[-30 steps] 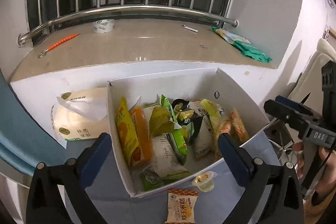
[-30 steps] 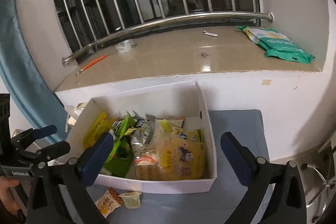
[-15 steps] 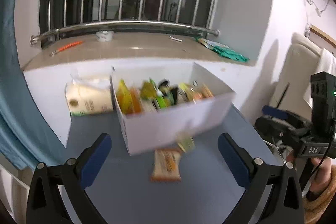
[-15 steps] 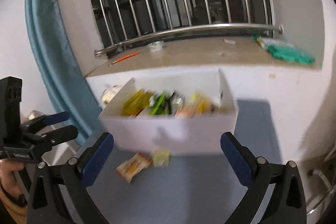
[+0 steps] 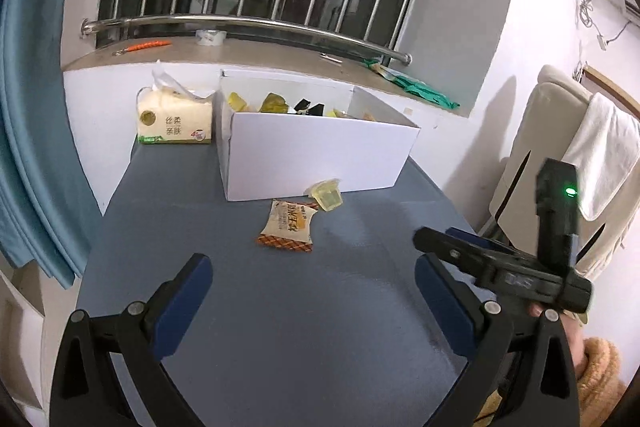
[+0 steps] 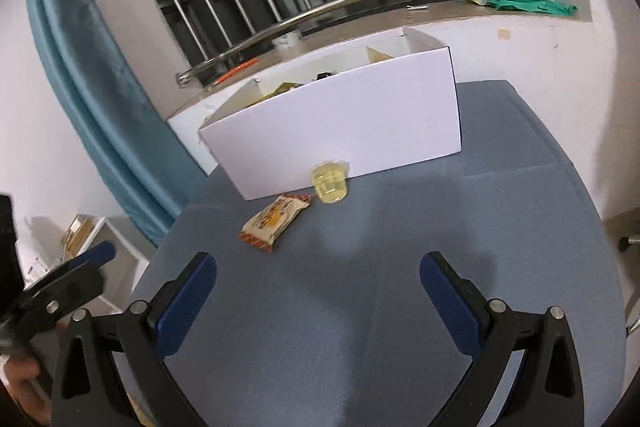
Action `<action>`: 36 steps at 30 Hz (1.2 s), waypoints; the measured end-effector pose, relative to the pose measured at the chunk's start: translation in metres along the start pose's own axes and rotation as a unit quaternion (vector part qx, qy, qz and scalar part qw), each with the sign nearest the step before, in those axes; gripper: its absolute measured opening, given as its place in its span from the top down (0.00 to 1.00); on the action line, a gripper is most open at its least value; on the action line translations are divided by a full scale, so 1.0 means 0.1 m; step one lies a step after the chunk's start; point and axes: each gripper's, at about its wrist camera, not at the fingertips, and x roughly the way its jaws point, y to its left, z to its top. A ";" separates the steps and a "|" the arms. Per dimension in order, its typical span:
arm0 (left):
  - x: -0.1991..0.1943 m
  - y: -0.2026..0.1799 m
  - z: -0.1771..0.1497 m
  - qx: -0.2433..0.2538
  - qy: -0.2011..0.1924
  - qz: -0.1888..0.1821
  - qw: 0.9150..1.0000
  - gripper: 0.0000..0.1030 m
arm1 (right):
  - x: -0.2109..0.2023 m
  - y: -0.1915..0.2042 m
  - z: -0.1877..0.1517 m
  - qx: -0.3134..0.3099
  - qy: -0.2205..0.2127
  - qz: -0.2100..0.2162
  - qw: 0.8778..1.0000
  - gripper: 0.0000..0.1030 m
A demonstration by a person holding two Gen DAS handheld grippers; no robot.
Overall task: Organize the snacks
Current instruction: 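Grasp the yellow jelly cup with the right tool, then lift jelly cup with right tool while left tool grasps small biscuit packet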
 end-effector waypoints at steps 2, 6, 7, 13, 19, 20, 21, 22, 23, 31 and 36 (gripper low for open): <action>-0.01 0.02 0.00 -0.003 -0.002 -0.001 1.000 0.00 | 0.11 0.00 0.07 -0.001 0.007 -0.009 1.000 0.00; -0.01 0.04 -0.02 -0.002 -0.005 0.001 1.000 0.00 | 0.39 0.08 0.18 -0.021 0.022 -0.021 0.999 0.00; 0.00 0.05 -0.02 -0.005 -0.003 0.000 1.000 0.00 | 0.47 0.12 0.22 -0.026 0.024 -0.023 0.999 0.00; 0.03 0.17 -0.04 -0.021 0.001 0.005 1.000 0.00 | 0.98 0.22 0.44 -0.043 0.045 -0.054 0.997 0.00; 0.05 0.29 -0.06 -0.032 0.006 0.006 0.999 0.00 | 1.40 0.19 0.58 -0.024 0.069 -0.064 0.995 0.00; 0.06 0.31 -0.06 -0.036 0.008 0.006 0.999 0.00 | 1.46 0.18 0.59 -0.022 0.075 -0.064 0.995 0.02; 0.07 0.32 -0.07 -0.038 0.010 0.007 0.999 0.00 | 1.50 0.16 0.60 -0.022 0.081 -0.067 0.994 0.06; 0.08 0.33 -0.08 -0.038 0.013 0.008 0.999 0.00 | 1.55 0.15 0.60 -0.022 0.089 -0.068 0.993 0.23; 0.09 0.33 -0.08 -0.037 0.017 0.009 0.999 0.00 | 1.61 0.14 0.60 -0.025 0.101 -0.069 0.992 0.56; 0.22 0.33 -0.11 -0.029 0.036 0.018 0.999 0.00 | 1.28 0.14 0.55 -0.052 0.082 -0.052 0.994 0.56; 0.43 0.22 -0.02 -0.001 0.049 0.025 0.998 0.00 | 0.83 0.16 0.50 -0.057 0.057 -0.025 0.996 0.56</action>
